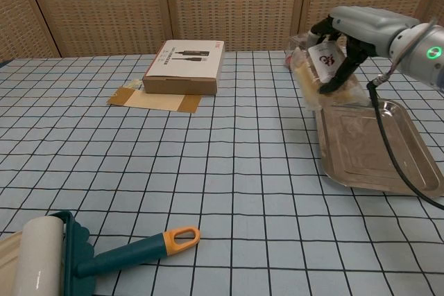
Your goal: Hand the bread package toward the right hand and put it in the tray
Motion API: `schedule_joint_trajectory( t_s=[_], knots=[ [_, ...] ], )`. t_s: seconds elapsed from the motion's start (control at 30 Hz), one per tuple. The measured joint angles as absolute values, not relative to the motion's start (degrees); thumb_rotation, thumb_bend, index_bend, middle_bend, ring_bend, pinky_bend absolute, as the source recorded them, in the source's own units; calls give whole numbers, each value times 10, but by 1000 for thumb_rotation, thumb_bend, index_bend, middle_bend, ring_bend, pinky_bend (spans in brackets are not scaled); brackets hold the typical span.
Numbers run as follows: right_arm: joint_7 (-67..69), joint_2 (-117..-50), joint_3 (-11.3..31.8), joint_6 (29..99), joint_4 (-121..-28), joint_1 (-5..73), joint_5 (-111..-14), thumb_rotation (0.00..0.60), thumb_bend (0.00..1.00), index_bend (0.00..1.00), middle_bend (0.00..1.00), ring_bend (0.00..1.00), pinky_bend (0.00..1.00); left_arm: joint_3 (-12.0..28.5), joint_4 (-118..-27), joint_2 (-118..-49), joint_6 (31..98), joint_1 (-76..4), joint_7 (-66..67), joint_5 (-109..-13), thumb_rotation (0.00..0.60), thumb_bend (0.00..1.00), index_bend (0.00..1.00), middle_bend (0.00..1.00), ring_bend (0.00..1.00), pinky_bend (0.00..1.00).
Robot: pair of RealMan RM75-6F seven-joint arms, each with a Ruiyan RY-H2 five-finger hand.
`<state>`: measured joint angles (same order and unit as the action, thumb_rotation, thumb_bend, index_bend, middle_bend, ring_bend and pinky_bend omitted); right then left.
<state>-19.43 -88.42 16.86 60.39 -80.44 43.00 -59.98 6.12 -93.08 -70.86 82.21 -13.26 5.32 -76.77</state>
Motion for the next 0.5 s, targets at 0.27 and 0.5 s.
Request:
schedule_joint_trajectory(
  t_s=[0.27,0.5],
  knots=[
    [-163,-867,146,593,-769,388,-565,600,140,684,460,438,593,57,-939,-713,831,-128,73,-784,600,23,0,0,0,0],
    [-142,-870,126,578,-738,368,-565,600,131,286,41,37,149,57,-943,-713,830,-125,75,-787,600,23,0,0,0,0]
  ],
)
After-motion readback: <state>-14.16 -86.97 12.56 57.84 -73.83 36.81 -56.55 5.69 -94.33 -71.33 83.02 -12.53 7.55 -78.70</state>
